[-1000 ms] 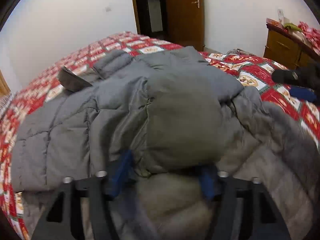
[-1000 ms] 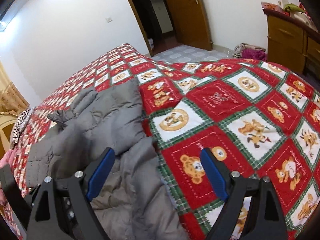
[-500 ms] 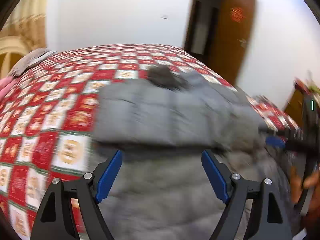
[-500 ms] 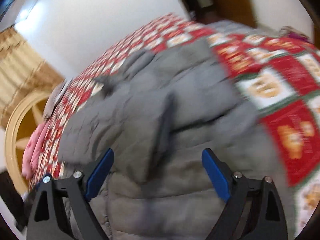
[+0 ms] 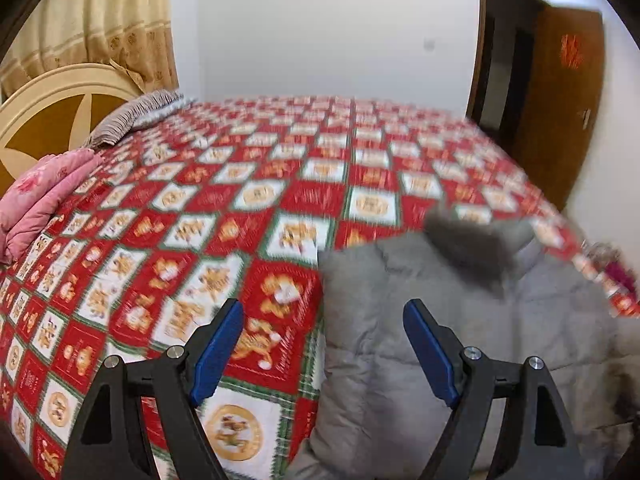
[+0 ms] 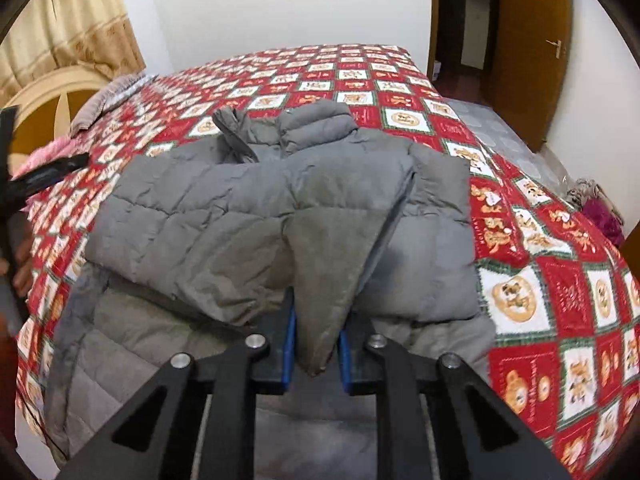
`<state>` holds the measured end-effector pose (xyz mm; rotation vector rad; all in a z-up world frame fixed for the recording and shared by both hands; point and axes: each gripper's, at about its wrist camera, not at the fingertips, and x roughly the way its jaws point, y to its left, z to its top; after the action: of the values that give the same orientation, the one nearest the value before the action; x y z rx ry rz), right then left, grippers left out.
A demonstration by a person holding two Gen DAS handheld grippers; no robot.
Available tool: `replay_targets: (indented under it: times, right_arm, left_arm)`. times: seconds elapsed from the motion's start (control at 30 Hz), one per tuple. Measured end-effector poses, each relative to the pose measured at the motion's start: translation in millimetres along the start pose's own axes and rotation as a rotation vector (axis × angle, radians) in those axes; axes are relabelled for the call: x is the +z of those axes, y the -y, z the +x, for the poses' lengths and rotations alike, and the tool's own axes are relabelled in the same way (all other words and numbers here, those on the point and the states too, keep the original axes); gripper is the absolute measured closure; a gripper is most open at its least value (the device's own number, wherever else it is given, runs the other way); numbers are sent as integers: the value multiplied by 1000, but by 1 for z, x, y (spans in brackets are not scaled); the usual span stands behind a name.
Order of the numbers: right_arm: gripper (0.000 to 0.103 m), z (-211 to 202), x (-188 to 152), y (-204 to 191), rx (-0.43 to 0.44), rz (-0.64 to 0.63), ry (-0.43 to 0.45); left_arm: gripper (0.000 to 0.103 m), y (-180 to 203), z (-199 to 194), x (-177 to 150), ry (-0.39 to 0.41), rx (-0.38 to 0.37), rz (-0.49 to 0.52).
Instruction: Fold large clothes
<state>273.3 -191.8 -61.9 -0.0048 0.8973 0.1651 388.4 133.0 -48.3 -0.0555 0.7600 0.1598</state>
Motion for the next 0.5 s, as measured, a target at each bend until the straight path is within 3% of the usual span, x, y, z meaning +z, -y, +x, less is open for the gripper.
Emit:
replay_targets:
  times: [0.1, 0.2, 0.4, 0.47, 0.5]
  right_arm:
    - [83, 25, -8, 6, -46, -13, -41]
    - [83, 50, -22, 17, -1, 39, -94]
    - [82, 60, -30, 22, 26, 103, -62]
    - [77, 57, -32, 23, 27, 110, -42]
    - [71, 55, -32, 23, 26, 113, -37]
  left_arm:
    - [21, 18, 31, -29, -64, 88, 59]
    - [19, 22, 50, -59, -82, 154, 88]
    - [7, 9, 61, -68, -65, 170, 25]
    - [5, -1, 63, -67, -79, 137, -29]
    - [5, -10, 64, -67, -89, 115, -71]
